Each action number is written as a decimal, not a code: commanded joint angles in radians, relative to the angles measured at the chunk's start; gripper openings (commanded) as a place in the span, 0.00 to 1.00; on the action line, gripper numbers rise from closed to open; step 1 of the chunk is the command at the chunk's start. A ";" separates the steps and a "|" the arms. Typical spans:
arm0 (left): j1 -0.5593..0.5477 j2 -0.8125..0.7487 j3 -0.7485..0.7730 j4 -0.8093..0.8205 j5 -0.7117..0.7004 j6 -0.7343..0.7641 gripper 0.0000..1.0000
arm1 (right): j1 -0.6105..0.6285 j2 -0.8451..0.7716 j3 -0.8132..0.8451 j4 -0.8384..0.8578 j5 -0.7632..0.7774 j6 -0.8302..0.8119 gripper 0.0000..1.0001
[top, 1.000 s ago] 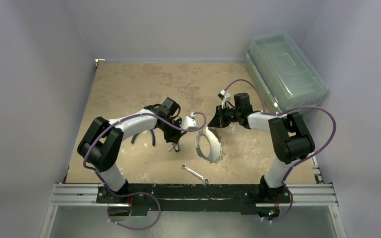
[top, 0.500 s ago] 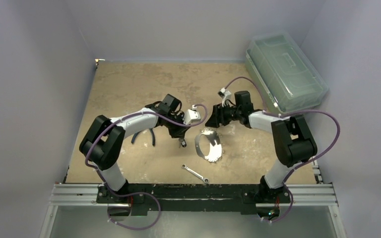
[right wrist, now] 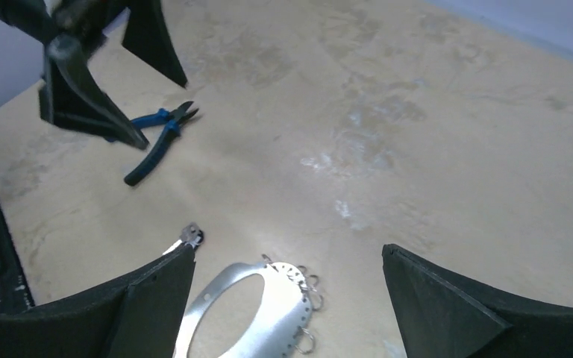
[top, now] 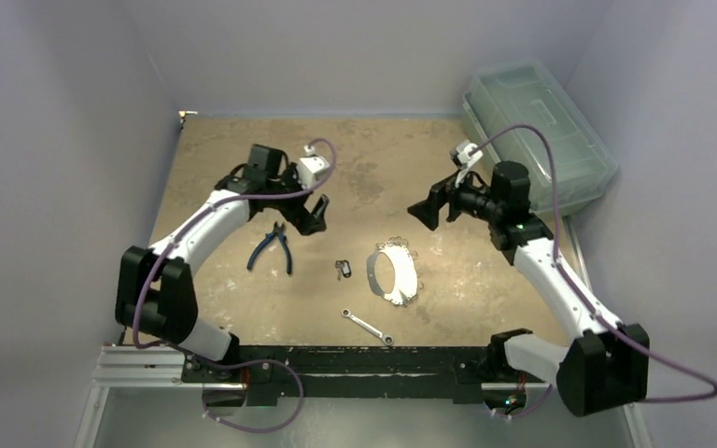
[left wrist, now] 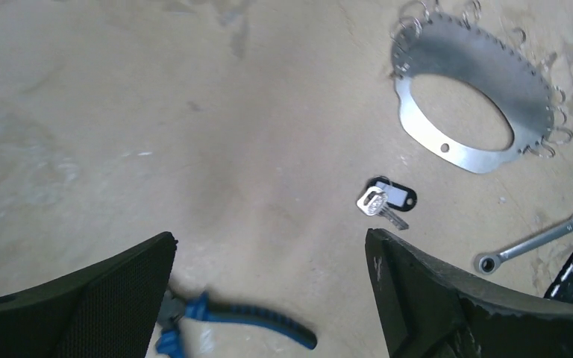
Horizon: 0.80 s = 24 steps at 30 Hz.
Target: Remove the keys from the keyring
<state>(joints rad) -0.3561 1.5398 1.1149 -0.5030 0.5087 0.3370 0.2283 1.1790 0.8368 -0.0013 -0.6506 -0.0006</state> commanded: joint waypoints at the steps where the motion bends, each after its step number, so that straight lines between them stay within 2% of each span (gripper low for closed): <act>1: 0.124 -0.099 0.068 -0.047 0.045 -0.058 0.99 | -0.083 -0.106 -0.014 -0.115 0.069 -0.099 0.99; 5: 0.273 -0.156 0.055 0.024 0.025 -0.133 0.99 | -0.165 -0.175 -0.056 -0.129 0.103 -0.102 0.99; 8: 0.344 -0.177 0.047 0.066 -0.050 -0.179 0.99 | -0.195 -0.199 -0.077 -0.129 0.126 -0.089 0.99; 14: 0.349 -0.184 -0.062 0.160 -0.208 -0.228 0.99 | -0.198 -0.111 -0.057 -0.137 0.199 -0.060 0.99; 24: 0.349 -0.205 -0.214 0.199 -0.223 -0.214 0.99 | -0.198 -0.019 -0.054 -0.165 0.220 -0.077 0.99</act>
<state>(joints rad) -0.0071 1.3720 0.9295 -0.3603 0.3058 0.1375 0.0322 1.1625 0.7589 -0.1688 -0.4583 -0.0692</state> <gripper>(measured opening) 0.985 0.987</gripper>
